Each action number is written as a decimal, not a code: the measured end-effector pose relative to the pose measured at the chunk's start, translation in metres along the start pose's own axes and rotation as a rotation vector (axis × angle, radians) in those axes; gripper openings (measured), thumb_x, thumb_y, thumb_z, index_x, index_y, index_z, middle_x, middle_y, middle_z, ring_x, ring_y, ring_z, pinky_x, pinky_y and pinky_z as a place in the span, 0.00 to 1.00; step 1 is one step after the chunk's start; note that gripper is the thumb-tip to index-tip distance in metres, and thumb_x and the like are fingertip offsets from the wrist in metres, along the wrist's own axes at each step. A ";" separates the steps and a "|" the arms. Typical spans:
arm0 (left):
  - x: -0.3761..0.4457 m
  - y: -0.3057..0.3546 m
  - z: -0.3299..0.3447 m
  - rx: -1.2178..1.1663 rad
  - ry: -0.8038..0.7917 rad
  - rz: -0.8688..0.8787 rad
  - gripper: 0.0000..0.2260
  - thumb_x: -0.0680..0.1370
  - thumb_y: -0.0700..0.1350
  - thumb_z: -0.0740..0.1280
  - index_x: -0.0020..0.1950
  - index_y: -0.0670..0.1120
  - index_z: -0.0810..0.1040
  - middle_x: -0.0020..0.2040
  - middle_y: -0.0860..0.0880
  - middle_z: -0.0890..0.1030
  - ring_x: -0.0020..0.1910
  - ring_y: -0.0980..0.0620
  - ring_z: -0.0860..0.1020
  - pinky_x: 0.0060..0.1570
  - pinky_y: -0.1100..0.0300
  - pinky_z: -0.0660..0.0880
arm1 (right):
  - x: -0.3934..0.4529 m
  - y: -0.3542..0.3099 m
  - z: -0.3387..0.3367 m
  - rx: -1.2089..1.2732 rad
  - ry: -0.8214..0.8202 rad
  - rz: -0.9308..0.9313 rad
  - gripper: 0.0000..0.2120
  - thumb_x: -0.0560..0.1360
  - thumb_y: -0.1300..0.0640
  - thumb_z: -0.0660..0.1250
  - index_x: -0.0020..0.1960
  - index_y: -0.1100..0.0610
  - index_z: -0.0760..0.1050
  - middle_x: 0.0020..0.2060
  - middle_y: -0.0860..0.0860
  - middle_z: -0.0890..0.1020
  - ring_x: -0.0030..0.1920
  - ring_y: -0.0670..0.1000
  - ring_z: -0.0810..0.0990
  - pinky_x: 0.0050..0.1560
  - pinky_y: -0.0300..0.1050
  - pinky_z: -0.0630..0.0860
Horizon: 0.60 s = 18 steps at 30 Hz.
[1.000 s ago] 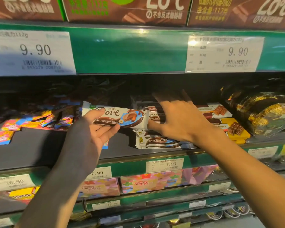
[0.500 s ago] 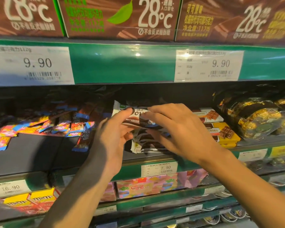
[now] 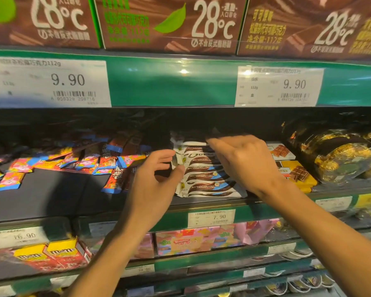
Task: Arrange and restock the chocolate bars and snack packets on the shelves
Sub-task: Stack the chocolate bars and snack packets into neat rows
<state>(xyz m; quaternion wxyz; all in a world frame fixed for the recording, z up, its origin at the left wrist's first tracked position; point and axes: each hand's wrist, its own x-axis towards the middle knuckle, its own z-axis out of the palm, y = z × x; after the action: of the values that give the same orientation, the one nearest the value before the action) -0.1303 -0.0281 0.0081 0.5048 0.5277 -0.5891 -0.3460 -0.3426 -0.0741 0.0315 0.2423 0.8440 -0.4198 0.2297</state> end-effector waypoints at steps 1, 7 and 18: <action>-0.001 -0.001 0.001 0.034 -0.015 0.009 0.13 0.76 0.48 0.71 0.60 0.55 0.77 0.52 0.63 0.79 0.53 0.69 0.76 0.49 0.71 0.73 | -0.002 -0.001 0.002 0.019 -0.031 -0.003 0.11 0.74 0.62 0.72 0.56 0.57 0.80 0.37 0.51 0.83 0.35 0.53 0.81 0.39 0.46 0.79; 0.000 -0.005 0.004 0.130 -0.015 0.026 0.17 0.77 0.50 0.70 0.65 0.58 0.75 0.51 0.65 0.77 0.52 0.66 0.77 0.52 0.65 0.76 | -0.008 -0.010 -0.008 0.126 -0.040 0.131 0.14 0.80 0.51 0.65 0.61 0.56 0.81 0.53 0.51 0.85 0.50 0.52 0.84 0.51 0.44 0.78; -0.007 -0.005 0.007 0.262 -0.026 0.097 0.19 0.79 0.50 0.67 0.70 0.57 0.71 0.58 0.68 0.68 0.59 0.63 0.69 0.60 0.64 0.69 | -0.004 -0.026 -0.001 0.066 -0.239 0.306 0.24 0.82 0.38 0.52 0.70 0.50 0.71 0.57 0.51 0.81 0.58 0.55 0.79 0.61 0.50 0.73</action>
<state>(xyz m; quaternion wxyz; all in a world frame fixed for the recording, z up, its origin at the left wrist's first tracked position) -0.1358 -0.0230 0.0005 0.4400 0.5556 -0.6604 -0.2479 -0.3235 -0.0567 0.0243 0.1250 0.7991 -0.5612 0.1756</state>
